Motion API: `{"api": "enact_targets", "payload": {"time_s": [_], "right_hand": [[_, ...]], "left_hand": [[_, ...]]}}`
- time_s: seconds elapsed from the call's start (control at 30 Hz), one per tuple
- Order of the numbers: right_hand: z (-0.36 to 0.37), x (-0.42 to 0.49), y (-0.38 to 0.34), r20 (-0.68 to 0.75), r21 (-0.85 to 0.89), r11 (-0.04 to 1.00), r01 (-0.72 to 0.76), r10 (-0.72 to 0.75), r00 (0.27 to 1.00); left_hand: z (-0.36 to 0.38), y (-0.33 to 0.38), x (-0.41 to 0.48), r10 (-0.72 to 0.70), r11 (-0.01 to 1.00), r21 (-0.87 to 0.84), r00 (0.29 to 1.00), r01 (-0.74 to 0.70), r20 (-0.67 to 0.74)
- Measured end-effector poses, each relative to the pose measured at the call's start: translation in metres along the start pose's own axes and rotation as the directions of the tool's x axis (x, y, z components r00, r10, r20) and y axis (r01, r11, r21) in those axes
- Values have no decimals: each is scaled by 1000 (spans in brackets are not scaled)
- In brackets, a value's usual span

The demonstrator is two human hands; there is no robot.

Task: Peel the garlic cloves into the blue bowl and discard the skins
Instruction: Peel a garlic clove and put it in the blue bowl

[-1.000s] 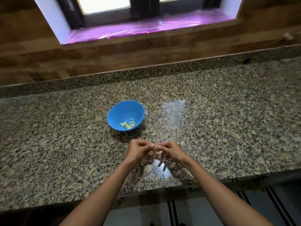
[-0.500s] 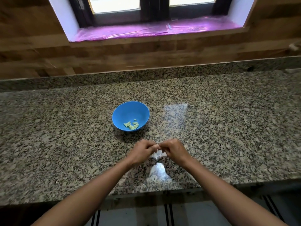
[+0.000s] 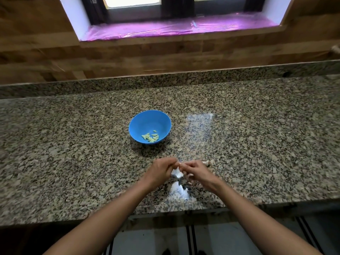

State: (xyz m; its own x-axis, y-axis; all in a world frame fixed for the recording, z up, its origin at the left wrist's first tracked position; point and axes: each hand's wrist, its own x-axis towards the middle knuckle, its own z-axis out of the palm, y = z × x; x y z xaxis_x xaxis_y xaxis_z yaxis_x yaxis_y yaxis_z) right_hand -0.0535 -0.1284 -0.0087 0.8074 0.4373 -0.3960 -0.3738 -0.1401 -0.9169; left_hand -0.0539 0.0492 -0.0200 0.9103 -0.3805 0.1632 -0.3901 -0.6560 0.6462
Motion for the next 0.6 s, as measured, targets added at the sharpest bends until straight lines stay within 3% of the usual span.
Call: {"api": "enact_targets", "payload": {"time_s": [0.03,0.1,0.13,0.17,0.2,0.23,0.3,0.37,0.43,0.6], "right_hand": [[0,1,2,-98,-301,944,134,-170,981],[-2,4,9,-95,-755,605,252,-482,871],[-4,6,12,-47,-827,484,285,-565,823],[-4,7,16,-41,-846,449,288,-593,804],[-2,7,19,-94,-825,503,258,-572,815],[2,6,21,-201,-767,612,190,-511,836],[9,7,26,-414,-564,825,27,-311,856],[12,9,31,-508,-416,907,-70,-168,845],[13,7,35,-529,-467,877,-115,-174,831],[16,-2,31,-436,-692,709,-136,-261,861]], "left_hand": [[0,6,0,-210,948,-227,974,225,88],[0,13,3,-428,606,-564,827,561,364],[1,14,4,-458,412,-624,743,664,488],[2,15,5,-473,263,-644,678,719,563],[2,15,5,-501,173,-651,635,739,588],[4,15,5,-540,157,-659,623,736,567],[11,15,2,-609,265,-683,667,681,429],[17,13,-4,-641,389,-667,707,635,299],[22,8,-8,-650,455,-633,720,626,244],[25,5,-13,-615,508,-593,745,624,258]]}}
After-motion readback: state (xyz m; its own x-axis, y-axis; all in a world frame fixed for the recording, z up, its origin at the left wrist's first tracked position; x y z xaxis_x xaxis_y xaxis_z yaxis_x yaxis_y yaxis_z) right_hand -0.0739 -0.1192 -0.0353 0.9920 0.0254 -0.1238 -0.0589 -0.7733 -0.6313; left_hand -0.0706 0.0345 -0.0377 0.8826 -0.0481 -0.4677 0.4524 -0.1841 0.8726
